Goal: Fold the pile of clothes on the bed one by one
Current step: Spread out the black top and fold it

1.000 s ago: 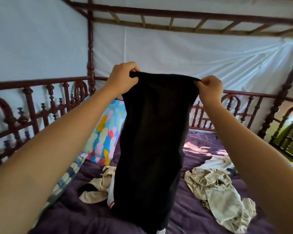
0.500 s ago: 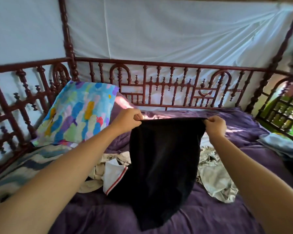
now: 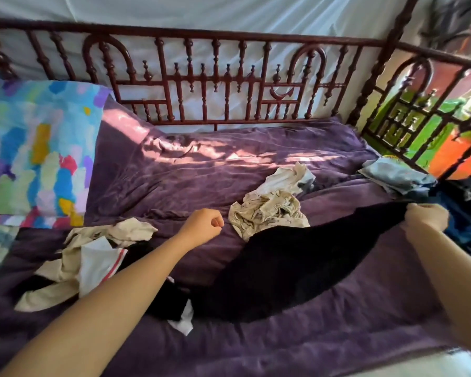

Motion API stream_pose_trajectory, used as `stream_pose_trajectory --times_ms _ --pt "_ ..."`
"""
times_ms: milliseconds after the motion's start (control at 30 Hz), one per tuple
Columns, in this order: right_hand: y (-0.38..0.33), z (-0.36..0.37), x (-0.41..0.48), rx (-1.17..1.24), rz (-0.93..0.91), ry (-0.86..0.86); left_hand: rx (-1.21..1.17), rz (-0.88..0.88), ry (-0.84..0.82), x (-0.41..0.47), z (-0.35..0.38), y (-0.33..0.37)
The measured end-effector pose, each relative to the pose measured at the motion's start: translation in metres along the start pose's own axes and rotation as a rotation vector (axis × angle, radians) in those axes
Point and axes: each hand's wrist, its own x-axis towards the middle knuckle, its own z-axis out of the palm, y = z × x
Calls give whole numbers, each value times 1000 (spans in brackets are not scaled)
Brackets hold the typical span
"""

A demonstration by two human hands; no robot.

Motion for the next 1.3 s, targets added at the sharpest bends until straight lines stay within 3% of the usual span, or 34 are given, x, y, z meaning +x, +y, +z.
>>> stream_pose_trajectory --times_ms 167,267,500,667,833,1000,1100,1233,1300 --pt "79 40 23 -316 6 -319 -1 -191 -150 12 92 -2" --pt "95 80 0 -368 -22 -557 -17 -307 -195 4 118 -11" --pt "123 173 -106 -643 -459 -1174 -38 -579 -185 -32 134 -55" --pt "133 205 -186 -804 -876 -1405 -58 -689 -207 -62 131 -84" --pt "132 236 -229 -983 -1221 -1447 -28 -743 -159 -80 111 -106" --pt "139 246 -230 -1261 -1438 -1405 -39 -736 -152 -87 100 -122" --pt "141 228 -221 -1089 -1457 -1229 -78 -738 -170 -84 107 -126" --pt "143 194 -186 -824 -1422 -1140 -99 -683 -289 -67 132 -116" --pt "129 171 -167 -577 -1486 -890 -54 -568 -347 -49 148 -105"
